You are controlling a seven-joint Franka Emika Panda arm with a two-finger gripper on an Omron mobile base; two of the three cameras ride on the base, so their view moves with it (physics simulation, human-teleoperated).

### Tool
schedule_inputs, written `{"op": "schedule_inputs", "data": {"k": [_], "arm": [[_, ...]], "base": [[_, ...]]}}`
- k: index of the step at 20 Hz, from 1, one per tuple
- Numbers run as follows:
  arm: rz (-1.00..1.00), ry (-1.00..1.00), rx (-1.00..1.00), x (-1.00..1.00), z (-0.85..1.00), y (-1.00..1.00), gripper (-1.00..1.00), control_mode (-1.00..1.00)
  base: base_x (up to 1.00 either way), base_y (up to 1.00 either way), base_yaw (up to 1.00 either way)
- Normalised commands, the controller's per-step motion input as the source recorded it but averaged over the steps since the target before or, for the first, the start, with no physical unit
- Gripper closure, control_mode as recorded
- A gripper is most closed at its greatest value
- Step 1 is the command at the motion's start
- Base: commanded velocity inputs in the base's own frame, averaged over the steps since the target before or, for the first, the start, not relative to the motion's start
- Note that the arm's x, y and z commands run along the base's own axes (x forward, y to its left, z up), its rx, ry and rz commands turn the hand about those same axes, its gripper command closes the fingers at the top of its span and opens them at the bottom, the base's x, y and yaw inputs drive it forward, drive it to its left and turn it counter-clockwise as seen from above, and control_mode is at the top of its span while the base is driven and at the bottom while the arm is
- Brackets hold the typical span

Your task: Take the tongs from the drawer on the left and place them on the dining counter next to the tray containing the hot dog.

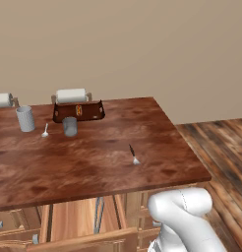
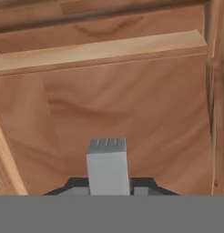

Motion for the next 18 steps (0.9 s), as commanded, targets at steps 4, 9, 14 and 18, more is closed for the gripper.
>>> {"op": "schedule_inputs", "data": {"k": [4, 9, 14, 18], "arm": [[0.00, 0.00, 0.00, -0.26, 0.00, 0.00, 1.00, -1.00], [0.00, 0.00, 0.00, -0.24, 0.00, 0.00, 1.00, -1.00], [0.00, 0.00, 0.00, -0.17, 0.00, 0.00, 1.00, -1.00], [0.00, 0.00, 0.00, 0.00, 0.00, 0.00, -1.00, -1.00]], "base": [[0.00, 0.00, 0.00], [0.00, 0.00, 0.00], [0.00, 0.00, 0.00], [0.00, 0.00, 0.00]]}}
